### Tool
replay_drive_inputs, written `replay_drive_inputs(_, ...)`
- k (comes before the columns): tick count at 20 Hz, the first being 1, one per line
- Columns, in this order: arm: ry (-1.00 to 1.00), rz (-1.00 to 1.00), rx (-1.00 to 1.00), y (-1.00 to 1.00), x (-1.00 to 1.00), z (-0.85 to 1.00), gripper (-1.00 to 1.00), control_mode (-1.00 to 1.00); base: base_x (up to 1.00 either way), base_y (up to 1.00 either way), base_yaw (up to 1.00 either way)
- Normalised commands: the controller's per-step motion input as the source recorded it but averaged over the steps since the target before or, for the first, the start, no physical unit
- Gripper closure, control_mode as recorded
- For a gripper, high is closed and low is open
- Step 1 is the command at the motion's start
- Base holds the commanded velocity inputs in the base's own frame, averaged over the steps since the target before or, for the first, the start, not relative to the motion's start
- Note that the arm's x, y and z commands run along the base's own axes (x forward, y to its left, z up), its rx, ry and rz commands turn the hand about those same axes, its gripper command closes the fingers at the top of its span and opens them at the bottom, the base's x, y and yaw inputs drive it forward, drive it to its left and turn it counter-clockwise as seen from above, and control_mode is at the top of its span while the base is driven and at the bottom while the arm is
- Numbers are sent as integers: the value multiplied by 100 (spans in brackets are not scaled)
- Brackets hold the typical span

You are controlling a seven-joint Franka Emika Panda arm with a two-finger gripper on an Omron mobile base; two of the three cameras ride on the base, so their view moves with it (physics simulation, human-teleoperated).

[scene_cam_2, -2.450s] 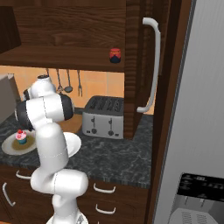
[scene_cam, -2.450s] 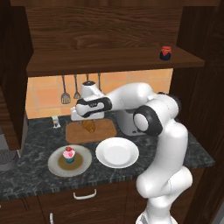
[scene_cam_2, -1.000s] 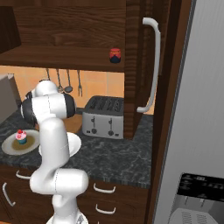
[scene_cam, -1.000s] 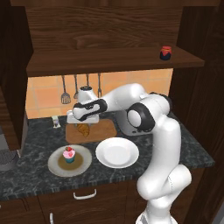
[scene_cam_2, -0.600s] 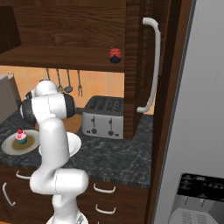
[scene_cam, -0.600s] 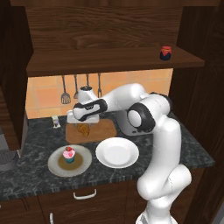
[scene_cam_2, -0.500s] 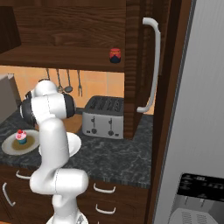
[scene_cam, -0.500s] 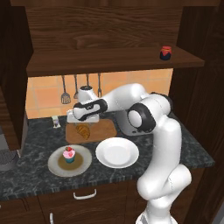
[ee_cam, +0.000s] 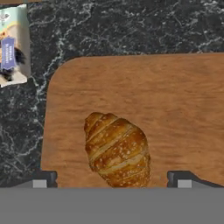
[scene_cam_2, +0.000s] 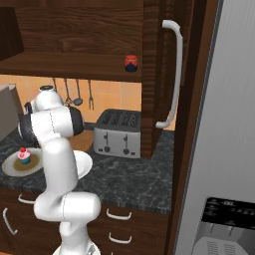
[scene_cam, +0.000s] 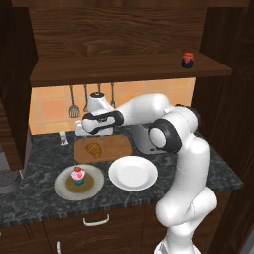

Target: From the different types of pastries on the counter, select a croissant and place it on the cutting board. Then retrieve a jar of jam from the cabinet and place it alongside the croissant on the cutting board.

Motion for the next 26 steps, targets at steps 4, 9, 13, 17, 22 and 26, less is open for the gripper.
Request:
replay_drive_inputs(4, -4, 4, 0, -23, -88, 39, -100, -100, 0, 0, 0)
replay_drive_inputs(9, -12, 0, 0, -40, -92, 36, -100, -100, 0, 0, 0)
replay_drive_inputs(13, -18, 0, 1, -53, -86, 46, -100, -100, 0, 0, 0)
replay_drive_inputs(17, -19, 0, 3, -58, -83, 50, -100, -100, 0, 0, 0)
replay_drive_inputs(22, -19, 0, 2, -57, -85, 61, -100, -100, 0, 0, 0)
replay_drive_inputs(26, -19, 0, 1, -57, -57, 83, -100, -100, 0, 0, 0)
